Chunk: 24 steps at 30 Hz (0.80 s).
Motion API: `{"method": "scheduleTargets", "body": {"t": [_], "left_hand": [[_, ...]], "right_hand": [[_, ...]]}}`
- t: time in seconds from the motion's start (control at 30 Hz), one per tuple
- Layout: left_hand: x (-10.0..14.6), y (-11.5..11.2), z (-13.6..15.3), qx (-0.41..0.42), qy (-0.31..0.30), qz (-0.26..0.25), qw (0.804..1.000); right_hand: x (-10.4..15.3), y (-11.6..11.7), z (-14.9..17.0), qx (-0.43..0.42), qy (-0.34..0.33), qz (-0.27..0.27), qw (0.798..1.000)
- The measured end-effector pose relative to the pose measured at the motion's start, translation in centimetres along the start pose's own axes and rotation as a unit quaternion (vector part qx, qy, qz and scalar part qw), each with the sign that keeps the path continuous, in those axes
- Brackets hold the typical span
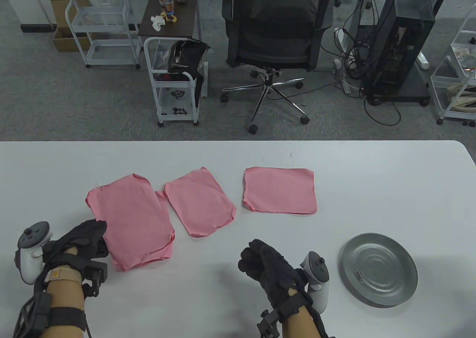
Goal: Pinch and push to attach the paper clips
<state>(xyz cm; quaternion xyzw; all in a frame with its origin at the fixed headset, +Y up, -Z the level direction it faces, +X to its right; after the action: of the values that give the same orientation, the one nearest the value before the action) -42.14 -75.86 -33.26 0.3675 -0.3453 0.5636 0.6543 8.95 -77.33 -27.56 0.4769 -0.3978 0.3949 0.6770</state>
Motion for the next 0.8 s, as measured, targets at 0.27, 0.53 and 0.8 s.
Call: {"method": "scheduleTargets", "body": {"t": [0.27,0.53,0.8], "left_hand": [[-2.9,-2.4,-1.4,-0.188,0.039,-0.068,0.979],[-4.1,-3.8,-3.4,-0.433,0.047,-0.208,0.876],[-4.8,-5.4,-3.0,-0.615,0.051,-0.273,0.738]], "right_hand": [[-0.2,0.9,-0.2,0.008,0.0,-0.022,1.0],[-0.7,1.7,0.3,0.028,0.017,-0.042,0.999],[-1.1,2.5,1.1,0.053,0.036,-0.063,0.996]]}}
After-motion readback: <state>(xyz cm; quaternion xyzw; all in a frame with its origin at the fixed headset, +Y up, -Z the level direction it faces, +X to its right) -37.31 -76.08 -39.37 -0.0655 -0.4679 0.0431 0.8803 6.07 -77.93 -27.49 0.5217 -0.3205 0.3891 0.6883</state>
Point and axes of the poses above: the tracker on the back of each hand, its own z axis roughly to the little-finger side, its own x axis roughly from the fingertips to the wrist, y = z × x, the point moved 2 cm from there along -x, roughly from the wrist to the fingertips, and after that the axes turned 8 degrees about x, right-handed, at the moved point
